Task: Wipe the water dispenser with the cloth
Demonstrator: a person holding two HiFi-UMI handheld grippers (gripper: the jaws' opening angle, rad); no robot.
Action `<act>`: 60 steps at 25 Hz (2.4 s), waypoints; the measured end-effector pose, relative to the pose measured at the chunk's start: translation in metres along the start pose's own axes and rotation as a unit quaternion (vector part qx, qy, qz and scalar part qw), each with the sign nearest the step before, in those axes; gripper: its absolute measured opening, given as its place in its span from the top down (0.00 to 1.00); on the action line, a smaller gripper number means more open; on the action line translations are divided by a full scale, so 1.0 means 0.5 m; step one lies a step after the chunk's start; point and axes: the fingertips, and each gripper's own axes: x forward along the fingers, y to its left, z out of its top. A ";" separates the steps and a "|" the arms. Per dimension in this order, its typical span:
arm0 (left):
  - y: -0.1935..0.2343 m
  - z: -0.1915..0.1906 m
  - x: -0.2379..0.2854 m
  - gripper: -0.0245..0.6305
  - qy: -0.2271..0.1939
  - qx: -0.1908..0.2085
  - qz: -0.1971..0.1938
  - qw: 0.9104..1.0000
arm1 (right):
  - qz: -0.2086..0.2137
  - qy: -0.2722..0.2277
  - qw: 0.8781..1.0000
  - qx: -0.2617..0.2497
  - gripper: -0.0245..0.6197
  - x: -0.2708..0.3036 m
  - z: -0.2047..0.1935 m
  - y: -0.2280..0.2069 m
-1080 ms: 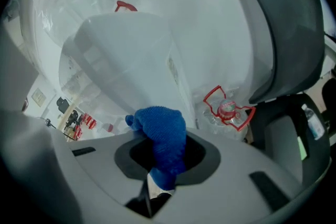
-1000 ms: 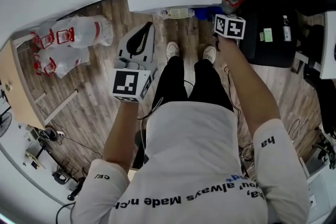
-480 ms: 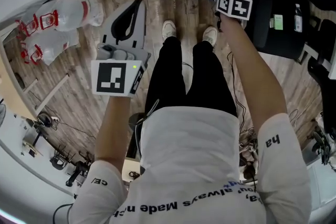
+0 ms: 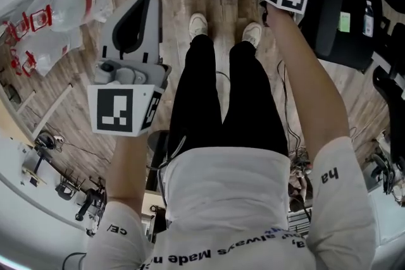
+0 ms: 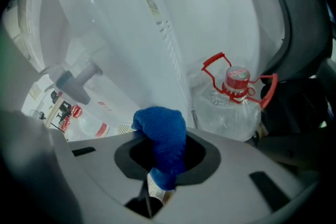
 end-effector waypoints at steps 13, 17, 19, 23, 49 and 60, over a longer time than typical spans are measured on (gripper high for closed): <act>0.031 -0.070 -0.014 0.93 0.009 -0.013 0.009 1.000 | -0.020 0.025 0.999 -0.009 0.84 0.105 -0.060 -0.045; 0.038 -0.080 -0.016 0.93 0.012 -0.015 0.013 1.000 | -0.024 0.031 0.999 -0.009 0.84 0.122 -0.072 -0.058; 0.042 -0.082 -0.018 0.93 0.012 -0.015 0.014 1.000 | -0.024 0.025 0.999 -0.009 0.84 0.119 -0.072 -0.057; 0.053 -0.084 -0.022 0.93 0.011 -0.022 0.020 0.999 | -0.016 0.001 1.000 0.011 0.84 0.067 -0.077 -0.026; 0.174 -0.056 -0.078 0.93 -0.013 -0.050 0.055 0.997 | 0.259 -0.184 0.945 0.085 0.84 -0.229 0.113 0.623; 0.236 -0.081 -0.083 0.93 0.000 -0.056 0.049 0.997 | 0.196 -0.183 0.956 0.121 0.84 -0.136 0.128 0.629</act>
